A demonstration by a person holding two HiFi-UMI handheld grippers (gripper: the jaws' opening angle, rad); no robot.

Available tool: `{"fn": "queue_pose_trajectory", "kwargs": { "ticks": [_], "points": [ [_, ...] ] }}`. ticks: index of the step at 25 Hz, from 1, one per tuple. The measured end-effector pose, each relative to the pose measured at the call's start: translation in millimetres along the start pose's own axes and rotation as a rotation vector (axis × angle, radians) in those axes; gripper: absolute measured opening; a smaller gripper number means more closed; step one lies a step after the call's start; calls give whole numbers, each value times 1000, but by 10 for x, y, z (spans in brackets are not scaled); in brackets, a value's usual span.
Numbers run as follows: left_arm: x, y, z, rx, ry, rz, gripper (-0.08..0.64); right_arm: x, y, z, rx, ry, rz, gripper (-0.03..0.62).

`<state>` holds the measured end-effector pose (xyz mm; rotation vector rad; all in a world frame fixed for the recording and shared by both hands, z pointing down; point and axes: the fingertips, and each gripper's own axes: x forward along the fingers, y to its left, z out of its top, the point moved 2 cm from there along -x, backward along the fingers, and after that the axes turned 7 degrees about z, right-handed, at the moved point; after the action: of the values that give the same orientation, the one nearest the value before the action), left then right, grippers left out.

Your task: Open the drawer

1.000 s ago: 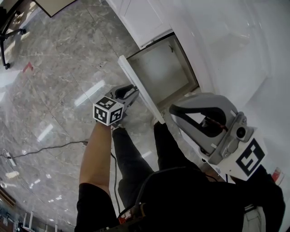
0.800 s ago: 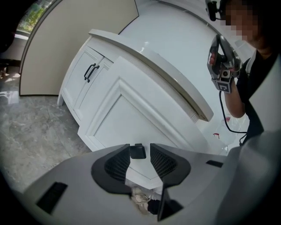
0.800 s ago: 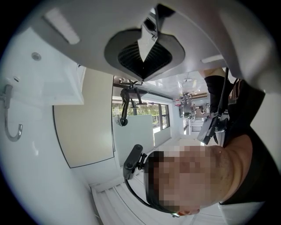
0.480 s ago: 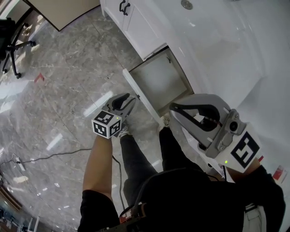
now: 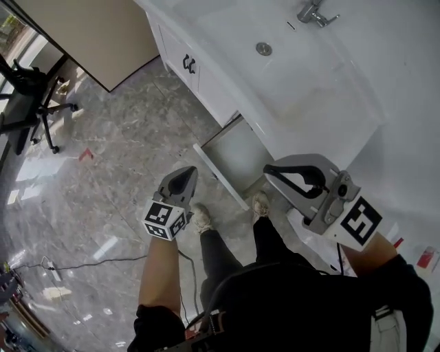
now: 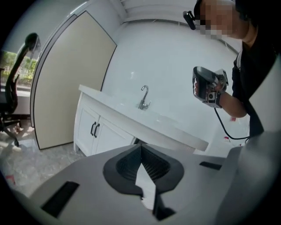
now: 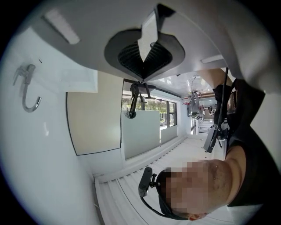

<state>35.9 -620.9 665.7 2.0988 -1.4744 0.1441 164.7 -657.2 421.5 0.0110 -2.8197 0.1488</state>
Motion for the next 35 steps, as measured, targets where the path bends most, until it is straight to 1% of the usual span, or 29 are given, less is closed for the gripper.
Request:
{"fn": "queue_pose_trajectory", "kwargs": {
  "ticks": [3, 7, 11, 13, 15, 17, 20, 25, 29, 32, 35],
  "points": [
    [-91, -188, 505, 30, -56, -2, 0, -208, -66, 200, 6, -8, -36, -2],
    [-228, -466, 1193, 83, -131, -21, 0, -484, -188, 529, 6, -65, -94, -2],
    [-406, -763, 1875, 87, -203, -45, 0, -758, -264, 894, -4, -110, -135, -2],
    [-499, -957, 2201, 100, -232, -59, 0, -910, -279, 1053, -23, -123, -151, -2],
    [-599, -1157, 2510, 113, -260, -74, 0, -1069, -294, 1206, -62, -137, -165, -2],
    [-698, -1334, 2775, 133, -290, -87, 0, -1217, -308, 1328, -90, -135, -183, -2],
    [-833, -1588, 3091, 156, -324, -100, 1, -1438, -299, 1471, -102, -133, -205, -2],
    [-1039, -1974, 3514, 197, -365, -106, 0, -1772, -279, 1688, -106, -152, -235, -2],
    [-1202, -2355, 3839, 212, -422, -158, 0, -1983, -233, 1856, -131, -161, -250, -2],
    [-1320, -2526, 3978, 249, -431, -152, 0, -2119, -207, 1958, -145, -160, -264, -2],
    [-1440, -2662, 4058, 305, -431, -137, 0, -2231, -180, 2046, -155, -173, -279, -2]
  ]
}}
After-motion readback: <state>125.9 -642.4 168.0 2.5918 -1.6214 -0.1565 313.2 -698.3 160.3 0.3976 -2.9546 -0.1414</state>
